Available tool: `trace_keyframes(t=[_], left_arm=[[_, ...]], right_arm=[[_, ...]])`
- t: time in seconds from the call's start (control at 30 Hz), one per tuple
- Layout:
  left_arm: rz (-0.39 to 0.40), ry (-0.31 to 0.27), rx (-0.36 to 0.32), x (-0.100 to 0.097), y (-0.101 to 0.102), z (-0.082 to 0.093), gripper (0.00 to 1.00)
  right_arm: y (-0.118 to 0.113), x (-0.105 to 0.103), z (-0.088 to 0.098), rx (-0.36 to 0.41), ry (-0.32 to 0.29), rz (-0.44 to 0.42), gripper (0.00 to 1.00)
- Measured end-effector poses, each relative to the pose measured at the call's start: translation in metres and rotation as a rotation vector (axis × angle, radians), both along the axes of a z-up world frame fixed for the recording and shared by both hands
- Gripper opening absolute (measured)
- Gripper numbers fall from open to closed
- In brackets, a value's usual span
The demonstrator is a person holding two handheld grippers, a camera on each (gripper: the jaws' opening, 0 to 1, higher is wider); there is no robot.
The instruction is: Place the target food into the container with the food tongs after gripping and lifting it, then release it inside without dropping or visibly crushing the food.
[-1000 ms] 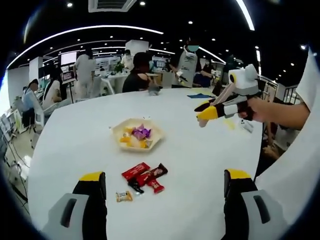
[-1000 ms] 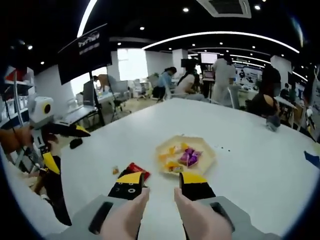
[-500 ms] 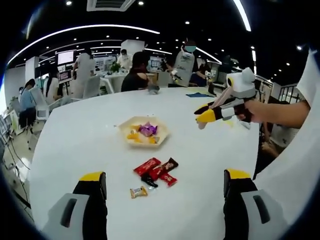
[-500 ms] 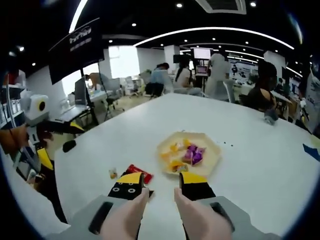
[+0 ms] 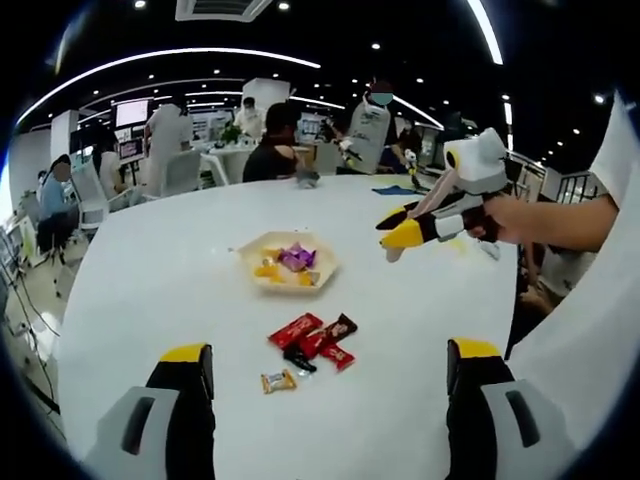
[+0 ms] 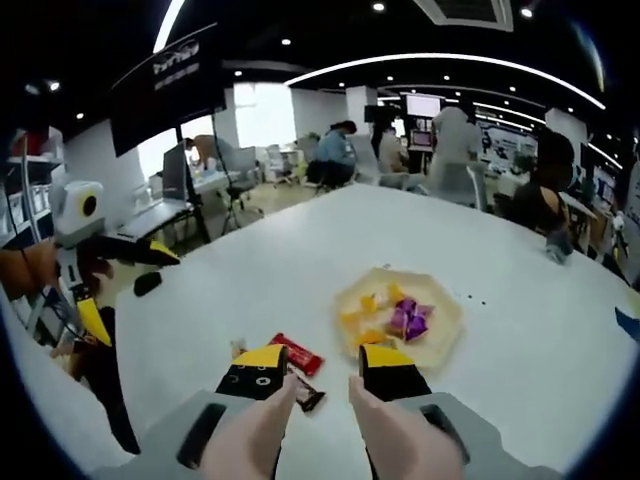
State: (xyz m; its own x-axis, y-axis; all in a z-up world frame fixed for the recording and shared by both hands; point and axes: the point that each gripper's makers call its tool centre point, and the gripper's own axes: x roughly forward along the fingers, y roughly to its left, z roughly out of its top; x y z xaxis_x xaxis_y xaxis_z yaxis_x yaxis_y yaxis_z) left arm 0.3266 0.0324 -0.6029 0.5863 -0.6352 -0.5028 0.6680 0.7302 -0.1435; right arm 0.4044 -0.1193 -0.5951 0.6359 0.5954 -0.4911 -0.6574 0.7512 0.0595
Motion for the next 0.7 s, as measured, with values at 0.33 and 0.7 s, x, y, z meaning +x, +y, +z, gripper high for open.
trace_keyframes(t=[0.33,0.7], left_arm=[[-0.029,0.001,0.001,0.001,-0.005,0.001,0.98],[-0.07,0.023,0.006,-0.003,-0.011,-0.011,0.97]], right_arm=[[0.016,0.007,0.004,-0.018,-0.016,0.041,0.28],[0.021,0.014,0.013,-0.044,-0.055,0.049,0.28]])
